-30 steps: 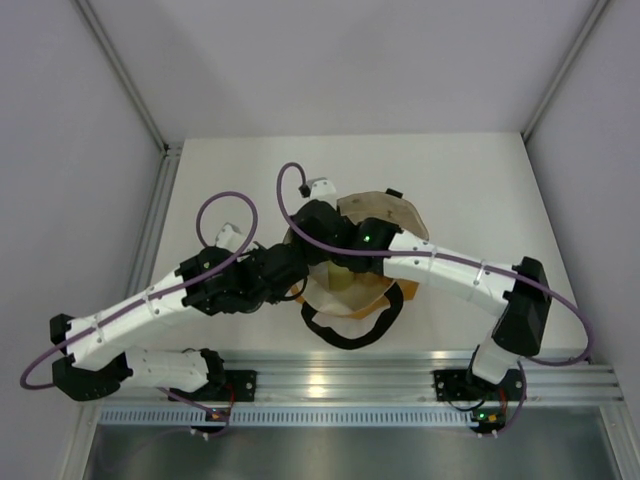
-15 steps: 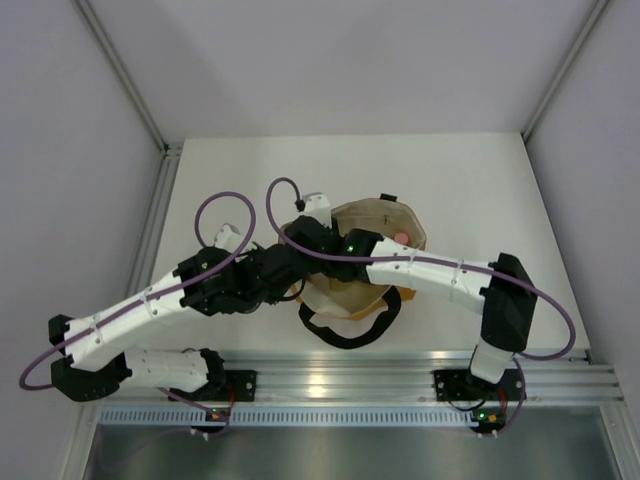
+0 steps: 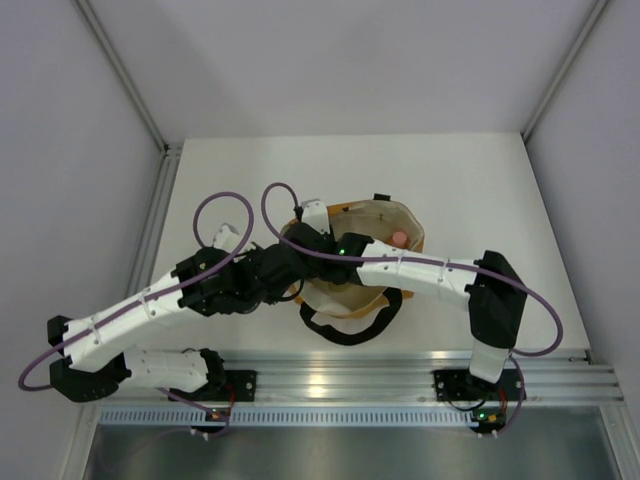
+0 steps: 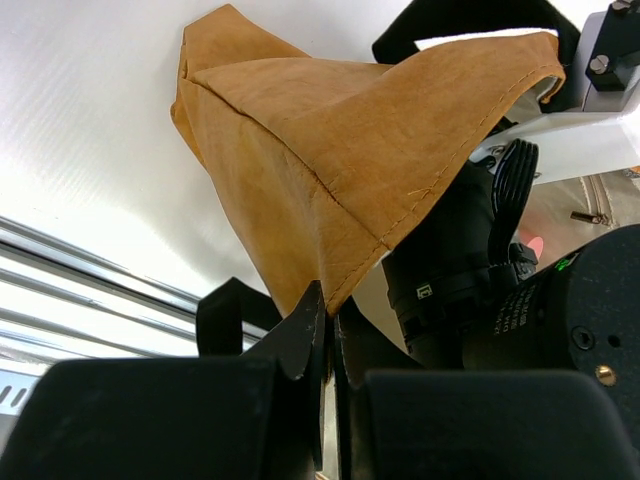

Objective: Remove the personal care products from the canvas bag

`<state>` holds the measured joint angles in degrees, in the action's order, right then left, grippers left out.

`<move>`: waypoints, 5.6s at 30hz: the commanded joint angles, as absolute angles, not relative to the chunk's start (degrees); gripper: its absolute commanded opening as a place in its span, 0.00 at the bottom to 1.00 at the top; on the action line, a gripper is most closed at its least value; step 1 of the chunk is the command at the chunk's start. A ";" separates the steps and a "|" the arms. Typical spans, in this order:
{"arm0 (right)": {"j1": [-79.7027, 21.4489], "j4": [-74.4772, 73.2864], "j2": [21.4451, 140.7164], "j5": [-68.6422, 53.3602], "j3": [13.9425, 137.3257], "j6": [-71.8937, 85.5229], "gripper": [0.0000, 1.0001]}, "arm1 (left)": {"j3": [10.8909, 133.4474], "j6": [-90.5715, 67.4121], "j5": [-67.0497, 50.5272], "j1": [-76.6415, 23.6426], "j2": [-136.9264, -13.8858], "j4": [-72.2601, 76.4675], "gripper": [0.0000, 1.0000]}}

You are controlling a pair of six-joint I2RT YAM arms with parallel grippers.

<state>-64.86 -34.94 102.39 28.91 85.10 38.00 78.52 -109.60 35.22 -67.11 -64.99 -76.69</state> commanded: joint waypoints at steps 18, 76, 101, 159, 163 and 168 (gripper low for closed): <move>-66.09 -35.77 95.81 32.26 93.86 35.69 0.00 | 77.70 -109.69 33.75 -67.50 -64.16 -86.22 0.00; -37.10 -57.83 75.58 21.54 129.28 13.45 0.00 | 78.14 -109.78 34.28 -67.50 -65.57 -86.04 0.00; -7.74 -40.02 71.55 10.81 96.61 5.98 0.00 | 79.19 -105.91 35.77 -67.50 -65.48 -84.73 0.06; -4.57 -24.43 88.60 7.65 78.83 5.36 0.88 | 81.03 -100.55 34.98 -67.50 -66.09 -83.41 0.10; -4.75 -28.46 85.53 6.68 82.00 7.11 0.89 | 81.39 -100.37 35.24 -67.50 -66.36 -83.41 0.11; -7.20 -30.67 79.64 0.36 85.69 11.07 0.85 | 82.70 -99.85 35.51 -67.50 -67.41 -83.32 0.10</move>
<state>-6.00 -28.32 86.28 4.36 80.66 7.75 80.01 -100.64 34.98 -67.24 -66.43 -76.77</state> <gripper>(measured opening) 0.861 0.106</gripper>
